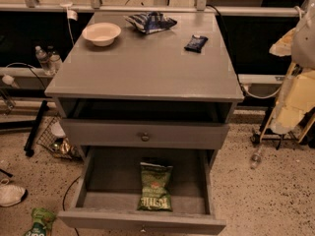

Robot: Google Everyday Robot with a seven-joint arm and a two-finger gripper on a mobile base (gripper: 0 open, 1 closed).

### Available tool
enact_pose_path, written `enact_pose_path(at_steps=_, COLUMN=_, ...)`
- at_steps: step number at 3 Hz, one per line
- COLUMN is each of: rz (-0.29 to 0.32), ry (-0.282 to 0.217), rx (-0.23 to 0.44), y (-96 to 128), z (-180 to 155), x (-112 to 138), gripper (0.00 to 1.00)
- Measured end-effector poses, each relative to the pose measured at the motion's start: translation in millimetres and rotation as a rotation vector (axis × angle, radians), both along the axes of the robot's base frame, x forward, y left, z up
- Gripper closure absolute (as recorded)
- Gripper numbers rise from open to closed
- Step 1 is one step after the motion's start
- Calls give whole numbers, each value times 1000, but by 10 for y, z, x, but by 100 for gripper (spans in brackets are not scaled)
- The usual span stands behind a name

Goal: Pick green jalapeno chip bag from middle drawer and place on counter

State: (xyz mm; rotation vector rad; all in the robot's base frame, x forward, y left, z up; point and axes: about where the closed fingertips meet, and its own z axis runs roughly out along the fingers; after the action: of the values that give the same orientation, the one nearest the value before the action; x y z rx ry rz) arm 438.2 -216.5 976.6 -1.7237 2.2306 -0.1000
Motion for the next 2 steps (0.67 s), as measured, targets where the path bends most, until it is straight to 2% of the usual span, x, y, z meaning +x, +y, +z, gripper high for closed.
enact_pose_path(at_steps=1, rz=0, ry=0, rx=0, y=0, z=0, x=0, gripper=0)
enact_pose_path(at_steps=2, rz=-80, ry=34, rx=10, y=158, z=-345, x=29, gripper=0)
